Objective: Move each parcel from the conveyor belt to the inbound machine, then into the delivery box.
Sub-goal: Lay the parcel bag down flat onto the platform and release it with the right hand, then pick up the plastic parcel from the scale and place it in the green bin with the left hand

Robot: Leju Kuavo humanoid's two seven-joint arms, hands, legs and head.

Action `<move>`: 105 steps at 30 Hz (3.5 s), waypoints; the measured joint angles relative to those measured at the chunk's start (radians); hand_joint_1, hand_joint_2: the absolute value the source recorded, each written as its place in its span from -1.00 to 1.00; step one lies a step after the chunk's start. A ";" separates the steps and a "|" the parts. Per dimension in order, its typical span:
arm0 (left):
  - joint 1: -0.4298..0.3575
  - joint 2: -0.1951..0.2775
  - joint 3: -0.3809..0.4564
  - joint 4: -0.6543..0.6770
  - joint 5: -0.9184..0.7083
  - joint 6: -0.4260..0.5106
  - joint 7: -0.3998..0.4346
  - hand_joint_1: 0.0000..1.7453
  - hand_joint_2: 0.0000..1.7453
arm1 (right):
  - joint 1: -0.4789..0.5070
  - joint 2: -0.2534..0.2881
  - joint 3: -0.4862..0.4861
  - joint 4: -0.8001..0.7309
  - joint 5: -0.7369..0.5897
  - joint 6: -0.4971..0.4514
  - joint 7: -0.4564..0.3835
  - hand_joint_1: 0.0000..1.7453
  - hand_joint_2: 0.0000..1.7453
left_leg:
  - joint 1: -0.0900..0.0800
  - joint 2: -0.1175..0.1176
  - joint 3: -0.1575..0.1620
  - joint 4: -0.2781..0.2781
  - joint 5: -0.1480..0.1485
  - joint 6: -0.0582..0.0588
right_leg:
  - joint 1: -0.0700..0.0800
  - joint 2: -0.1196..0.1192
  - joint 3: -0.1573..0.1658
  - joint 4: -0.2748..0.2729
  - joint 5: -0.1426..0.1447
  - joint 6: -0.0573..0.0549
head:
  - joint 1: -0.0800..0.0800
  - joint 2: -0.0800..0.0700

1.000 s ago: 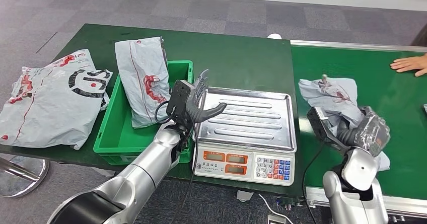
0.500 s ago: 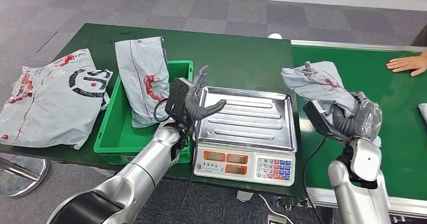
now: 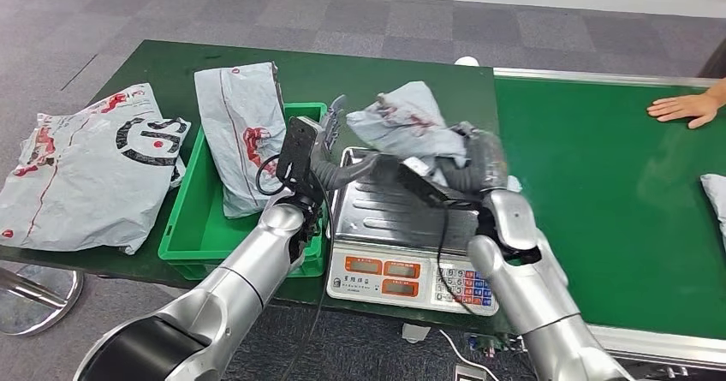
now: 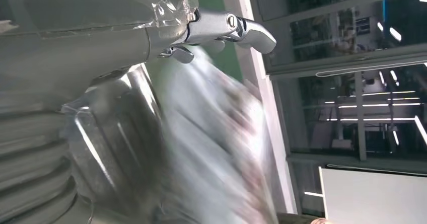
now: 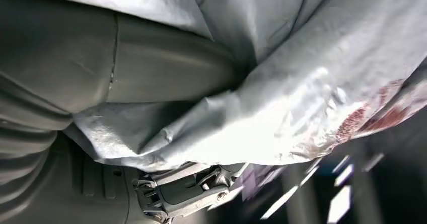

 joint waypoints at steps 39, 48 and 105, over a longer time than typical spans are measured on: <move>-0.012 0.032 -0.006 0.006 -0.217 0.001 0.100 -1.00 1.00 | 0.017 0.099 0.108 0.115 -0.218 -0.087 -0.109 -1.00 1.00 | 0.000 -0.001 -0.001 0.001 0.000 0.000 | 0.000 -0.001 -0.001 0.000 0.000 0.000 | 0.000 0.000; -0.042 0.008 -0.105 0.006 -0.390 0.008 0.215 -1.00 1.00 | 0.065 0.077 -0.076 0.039 -0.516 -0.184 -0.359 -1.00 1.00 | -0.001 -0.002 -0.001 0.002 -0.001 0.001 | -0.001 -0.001 -0.001 0.000 0.000 0.000 | 0.000 0.000; -0.112 0.002 -0.930 0.012 -0.539 0.043 0.551 1.00 1.00 | 0.012 -0.064 -0.282 0.213 -0.857 -0.187 -0.549 -1.00 1.00 | -0.001 -0.001 0.000 0.002 0.003 0.003 | -0.001 0.000 0.001 -0.002 0.006 0.003 | 0.000 0.000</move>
